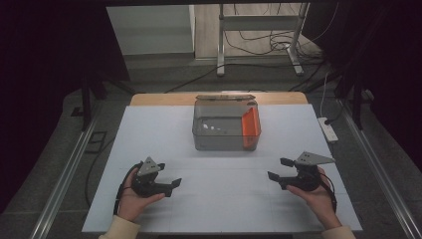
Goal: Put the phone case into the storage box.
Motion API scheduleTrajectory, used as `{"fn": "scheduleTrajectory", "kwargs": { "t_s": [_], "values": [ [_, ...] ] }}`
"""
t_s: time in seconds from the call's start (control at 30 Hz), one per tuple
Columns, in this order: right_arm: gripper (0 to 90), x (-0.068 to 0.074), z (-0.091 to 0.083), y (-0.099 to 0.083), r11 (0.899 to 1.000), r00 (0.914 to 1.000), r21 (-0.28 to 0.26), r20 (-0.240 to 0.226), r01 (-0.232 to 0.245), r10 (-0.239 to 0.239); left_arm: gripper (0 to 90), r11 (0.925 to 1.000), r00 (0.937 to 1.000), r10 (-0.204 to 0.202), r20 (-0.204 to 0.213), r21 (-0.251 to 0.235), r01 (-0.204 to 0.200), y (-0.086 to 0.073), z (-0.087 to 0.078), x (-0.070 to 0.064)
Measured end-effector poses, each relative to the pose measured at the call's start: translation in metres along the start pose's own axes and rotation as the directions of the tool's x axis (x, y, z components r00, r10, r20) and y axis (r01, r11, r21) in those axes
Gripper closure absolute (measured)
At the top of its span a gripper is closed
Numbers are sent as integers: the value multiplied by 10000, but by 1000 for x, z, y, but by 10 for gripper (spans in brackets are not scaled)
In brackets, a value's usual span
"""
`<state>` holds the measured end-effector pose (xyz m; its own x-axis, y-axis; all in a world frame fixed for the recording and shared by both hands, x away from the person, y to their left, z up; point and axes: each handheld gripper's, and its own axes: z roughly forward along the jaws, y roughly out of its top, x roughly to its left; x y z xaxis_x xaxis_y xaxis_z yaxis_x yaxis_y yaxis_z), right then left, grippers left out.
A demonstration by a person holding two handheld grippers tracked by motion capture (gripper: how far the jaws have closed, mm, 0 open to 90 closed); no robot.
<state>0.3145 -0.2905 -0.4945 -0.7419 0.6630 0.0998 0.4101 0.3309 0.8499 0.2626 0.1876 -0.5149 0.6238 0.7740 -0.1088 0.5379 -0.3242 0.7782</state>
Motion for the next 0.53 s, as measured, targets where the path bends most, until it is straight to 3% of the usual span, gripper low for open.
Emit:
{"fn": "scheduleTrajectory", "kwargs": {
  "t_s": [0.53],
  "values": [
    [224, 0, 2, -5, 9994, 9997, 213, 27, 258, -258, 154, 10000, 10000, -22, 0, 5, 22, 0, 1, 1]
  ]
}}
